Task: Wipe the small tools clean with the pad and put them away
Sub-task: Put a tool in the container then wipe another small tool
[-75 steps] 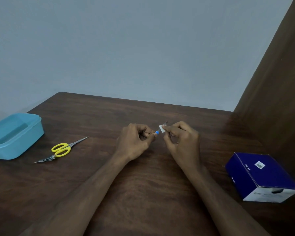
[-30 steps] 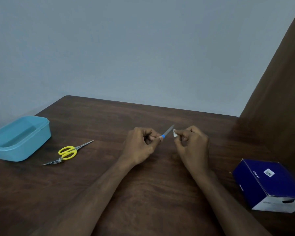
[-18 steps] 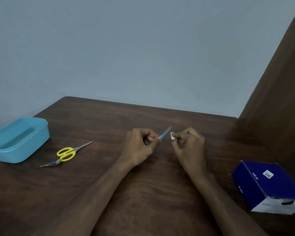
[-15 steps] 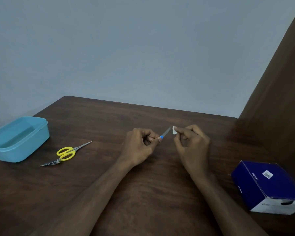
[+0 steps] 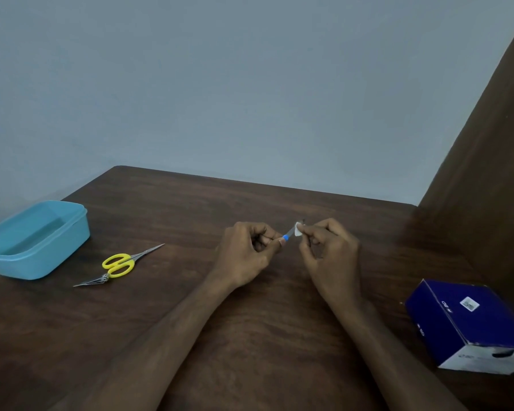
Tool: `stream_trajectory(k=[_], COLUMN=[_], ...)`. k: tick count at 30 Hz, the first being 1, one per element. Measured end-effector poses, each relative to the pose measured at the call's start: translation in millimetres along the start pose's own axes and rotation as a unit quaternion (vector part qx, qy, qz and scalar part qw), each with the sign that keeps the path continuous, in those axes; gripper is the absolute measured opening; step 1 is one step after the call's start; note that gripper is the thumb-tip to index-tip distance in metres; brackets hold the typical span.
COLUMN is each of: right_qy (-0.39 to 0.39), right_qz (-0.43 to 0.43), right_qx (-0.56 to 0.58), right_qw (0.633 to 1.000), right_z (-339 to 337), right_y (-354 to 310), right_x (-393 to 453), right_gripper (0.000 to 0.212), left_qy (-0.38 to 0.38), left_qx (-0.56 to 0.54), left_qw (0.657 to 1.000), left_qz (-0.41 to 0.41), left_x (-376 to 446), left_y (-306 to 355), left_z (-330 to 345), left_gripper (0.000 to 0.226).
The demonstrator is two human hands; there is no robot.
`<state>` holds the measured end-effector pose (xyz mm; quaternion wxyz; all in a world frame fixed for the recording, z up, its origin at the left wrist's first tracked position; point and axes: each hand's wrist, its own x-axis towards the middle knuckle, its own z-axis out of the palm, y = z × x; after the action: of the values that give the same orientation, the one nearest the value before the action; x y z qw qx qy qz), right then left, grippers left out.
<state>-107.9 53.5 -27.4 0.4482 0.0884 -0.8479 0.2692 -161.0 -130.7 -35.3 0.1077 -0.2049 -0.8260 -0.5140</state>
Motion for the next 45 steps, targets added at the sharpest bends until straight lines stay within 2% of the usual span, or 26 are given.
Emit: stream_trajectory(k=[3, 6, 9, 12, 15, 18, 21, 26, 30, 34, 38, 42, 45], right_qy=[-0.030, -0.004, 0.021, -0.017, -0.044, -0.018, 0.018, -0.036, -0.048, -0.018, -0.021, -0.043, -0.020], right_qz=[0.019, 0.026, -0.012, -0.016, 0.003, 0.007, -0.022, -0.054, -0.050, -0.052, -0.066, -0.041, -0.023], right_qx=[-0.016, -0.007, 0.010, -0.001, -0.008, -0.009, 0.019, 0.030, 0.017, 0.014, 0.032, 0.008, 0.002], right_qw=[0.999, 1.000, 1.000, 1.000, 0.999, 1.000, 0.999, 0.997, 0.997, 0.998, 0.997, 0.998, 1.000], right_z=[4.3, -0.1, -3.6, 2.8, 6.5, 1.4, -3.5, 5.9, 5.0, 1.5, 3.8, 6.9, 0.7], right_y=[5.7, 4.9, 0.0, 0.8, 5.2, 4.5, 0.1, -0.7, 1.9, -0.1, -2.3, 2.2, 1.9], right_x=[-0.7, 0.5, 0.6, -1.9, -1.7, -0.2, -1.4, -2.8, -1.5, -1.6, -0.9, -1.4, -1.2], right_gripper=[0.022, 0.020, 0.020, 0.023, 0.013, 0.007, 0.012, 0.026, 0.023, 0.019, 0.027, 0.022, 0.018], left_qy=[0.009, 0.011, 0.004, 0.002, 0.013, 0.021, 0.011, 0.000, 0.010, 0.015, 0.004, 0.016, 0.011], left_qx=[-0.007, -0.006, 0.000, 0.000, -0.021, -0.035, -0.017, -0.014, -0.038, -0.046, -0.044, -0.046, -0.051], left_qw=[1.000, 1.000, 1.000, 1.000, 1.000, 0.999, 1.000, 1.000, 0.999, 0.999, 0.999, 0.999, 0.999], left_qz=[-0.003, -0.014, -0.015, -0.002, 0.001, -0.005, -0.010, -0.006, -0.010, -0.006, 0.007, 0.004, -0.006], left_x=[0.7, 1.7, 0.9, -0.3, 1.0, 1.1, -1.2, -1.2, 0.1, 0.5, 0.7, 0.9, 1.2], left_y=[-0.4, -2.0, -0.6, -0.2, -2.1, -0.3, 2.9, 1.2, 0.9, 0.6, 2.0, 1.3, 0.5], left_z=[0.7, 1.6, 2.2, 1.6, 0.9, 2.0, 1.2, -0.5, -0.8, -0.1, -0.7, -0.1, 0.2], left_gripper=[0.013, 0.015, 0.013, 0.013, 0.015, 0.017, 0.013, 0.015, 0.015, 0.017, 0.017, 0.019, 0.016])
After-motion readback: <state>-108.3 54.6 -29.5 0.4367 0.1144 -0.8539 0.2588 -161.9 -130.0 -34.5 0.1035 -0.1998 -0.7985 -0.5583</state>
